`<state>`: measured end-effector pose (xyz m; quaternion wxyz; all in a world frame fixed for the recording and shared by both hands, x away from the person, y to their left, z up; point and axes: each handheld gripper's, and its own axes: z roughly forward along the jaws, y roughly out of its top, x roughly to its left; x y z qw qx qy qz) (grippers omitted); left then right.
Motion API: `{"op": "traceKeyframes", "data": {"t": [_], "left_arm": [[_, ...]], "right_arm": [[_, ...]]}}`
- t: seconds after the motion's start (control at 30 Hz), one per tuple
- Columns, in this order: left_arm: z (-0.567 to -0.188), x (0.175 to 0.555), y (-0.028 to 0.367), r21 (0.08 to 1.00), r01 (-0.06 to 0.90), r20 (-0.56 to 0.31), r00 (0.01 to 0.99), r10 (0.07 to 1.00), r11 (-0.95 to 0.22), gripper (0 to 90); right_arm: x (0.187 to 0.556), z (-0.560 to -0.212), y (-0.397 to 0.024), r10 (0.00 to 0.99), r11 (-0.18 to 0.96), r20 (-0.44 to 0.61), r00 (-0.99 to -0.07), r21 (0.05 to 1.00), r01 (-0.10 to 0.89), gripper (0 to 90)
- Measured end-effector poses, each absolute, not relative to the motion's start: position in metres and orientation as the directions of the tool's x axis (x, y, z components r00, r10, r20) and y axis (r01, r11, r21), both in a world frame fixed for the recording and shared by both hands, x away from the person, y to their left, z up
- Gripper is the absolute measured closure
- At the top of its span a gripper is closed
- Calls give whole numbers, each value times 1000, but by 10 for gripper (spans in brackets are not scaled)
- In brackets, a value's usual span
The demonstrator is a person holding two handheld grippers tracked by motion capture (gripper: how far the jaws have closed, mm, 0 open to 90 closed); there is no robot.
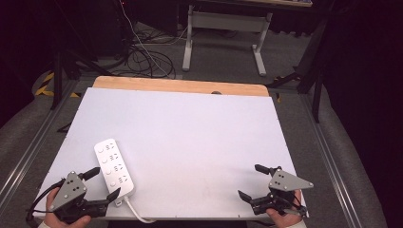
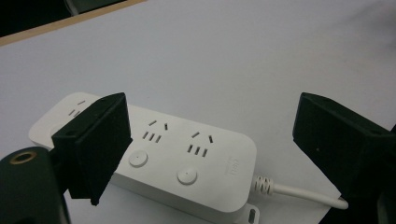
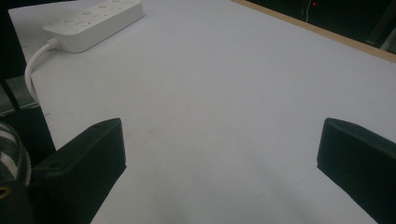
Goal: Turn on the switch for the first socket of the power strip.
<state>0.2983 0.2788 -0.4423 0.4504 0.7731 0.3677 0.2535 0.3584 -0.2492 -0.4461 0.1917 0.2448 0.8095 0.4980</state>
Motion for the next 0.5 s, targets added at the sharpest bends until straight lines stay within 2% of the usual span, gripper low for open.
{"op": "traceKeyframes", "data": {"t": [0.3, 0.5], "left_arm": [[-439, 298, 279, 886, 339, 58, 598, 800, -317, 125], [-433, 298, 280, 892, 337, 47, 593, 804, -301, 163]], "right_arm": [[359, -446, -249, 589, 388, -65, -805, 897, 211, 18], [359, -447, -249, 586, 390, -65, -808, 896, 211, 18]]}}
